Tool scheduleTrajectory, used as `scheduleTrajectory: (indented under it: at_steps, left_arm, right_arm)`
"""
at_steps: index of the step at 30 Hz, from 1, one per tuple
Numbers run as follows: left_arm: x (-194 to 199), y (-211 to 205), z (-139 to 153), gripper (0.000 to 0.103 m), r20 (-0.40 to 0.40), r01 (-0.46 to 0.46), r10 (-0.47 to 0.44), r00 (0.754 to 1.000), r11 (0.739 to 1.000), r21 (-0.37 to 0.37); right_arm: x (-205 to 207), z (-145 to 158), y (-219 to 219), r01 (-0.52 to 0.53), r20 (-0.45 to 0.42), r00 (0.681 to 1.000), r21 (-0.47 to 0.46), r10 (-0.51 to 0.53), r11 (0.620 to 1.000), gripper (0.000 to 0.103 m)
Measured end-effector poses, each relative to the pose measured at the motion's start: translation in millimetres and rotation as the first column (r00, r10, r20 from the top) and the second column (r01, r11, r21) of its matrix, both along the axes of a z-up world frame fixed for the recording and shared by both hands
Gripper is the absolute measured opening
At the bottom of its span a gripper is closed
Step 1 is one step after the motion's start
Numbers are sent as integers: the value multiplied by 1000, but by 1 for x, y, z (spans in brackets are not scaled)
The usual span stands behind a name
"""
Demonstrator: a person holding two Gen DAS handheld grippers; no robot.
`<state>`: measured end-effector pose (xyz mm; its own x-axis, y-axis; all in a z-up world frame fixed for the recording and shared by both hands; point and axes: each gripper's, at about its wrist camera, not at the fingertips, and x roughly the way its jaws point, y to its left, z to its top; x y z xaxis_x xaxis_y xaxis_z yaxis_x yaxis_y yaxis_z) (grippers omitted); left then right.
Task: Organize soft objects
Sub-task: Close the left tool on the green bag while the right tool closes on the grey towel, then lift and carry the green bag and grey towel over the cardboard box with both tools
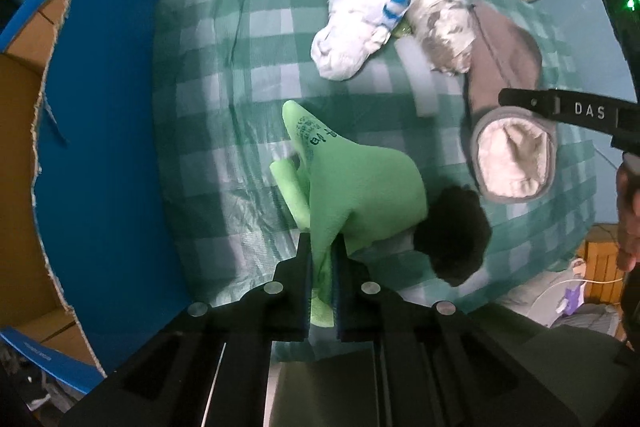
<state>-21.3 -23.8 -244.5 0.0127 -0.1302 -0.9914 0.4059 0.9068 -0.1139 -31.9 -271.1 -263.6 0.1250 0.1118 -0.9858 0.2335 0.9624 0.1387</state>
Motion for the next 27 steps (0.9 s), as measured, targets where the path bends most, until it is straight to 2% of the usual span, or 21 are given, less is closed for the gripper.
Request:
scheduleTrajectory:
  at_steps: [8, 14, 16, 19, 27]
  left_arm:
    - [0, 2, 54, 8, 68, 31, -26, 997, 996, -78]
    - [-4, -14, 87, 8, 67, 68, -57, 996, 981, -182]
    - [-6, -20, 101, 8, 102, 86, -67, 992, 978, -192]
    - [-12, -42, 104, 8, 136, 96, -72, 988, 979, -180]
    - [-7, -38, 137, 8, 197, 84, -45, 979, 978, -192]
  right_arm:
    - [-5, 26, -2, -27, 60, 998, 19, 25, 999, 25]
    - [-3, 45, 0, -33, 96, 995, 35, 29, 999, 25]
    - [-4, 51, -2, -28, 105, 994, 45, 23, 999, 25]
    - [-7, 57, -3, -24, 119, 993, 59, 16, 998, 25]
    - [-12, 88, 1, -66, 163, 985, 42, 58, 997, 25]
